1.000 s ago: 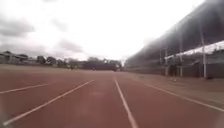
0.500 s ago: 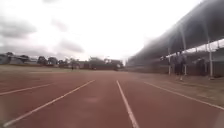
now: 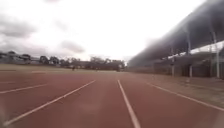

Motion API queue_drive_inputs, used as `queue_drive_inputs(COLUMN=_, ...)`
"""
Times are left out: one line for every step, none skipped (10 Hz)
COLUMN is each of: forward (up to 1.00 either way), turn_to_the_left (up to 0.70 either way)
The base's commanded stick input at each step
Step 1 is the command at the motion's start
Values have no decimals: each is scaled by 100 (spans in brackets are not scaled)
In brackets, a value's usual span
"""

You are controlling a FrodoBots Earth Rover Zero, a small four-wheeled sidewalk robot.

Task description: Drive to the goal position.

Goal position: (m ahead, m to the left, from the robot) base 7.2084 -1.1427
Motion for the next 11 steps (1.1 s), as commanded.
queue_drive_inputs(forward=85, turn_to_the_left=0)
queue_drive_inputs(forward=85, turn_to_the_left=0)
queue_drive_inputs(forward=85, turn_to_the_left=0)
queue_drive_inputs(forward=85, turn_to_the_left=0)
queue_drive_inputs(forward=85, turn_to_the_left=0)
queue_drive_inputs(forward=85, turn_to_the_left=0)
queue_drive_inputs(forward=85, turn_to_the_left=0)
queue_drive_inputs(forward=85, turn_to_the_left=0)
queue_drive_inputs(forward=85, turn_to_the_left=0)
queue_drive_inputs(forward=85, turn_to_the_left=0)
queue_drive_inputs(forward=85, turn_to_the_left=0)
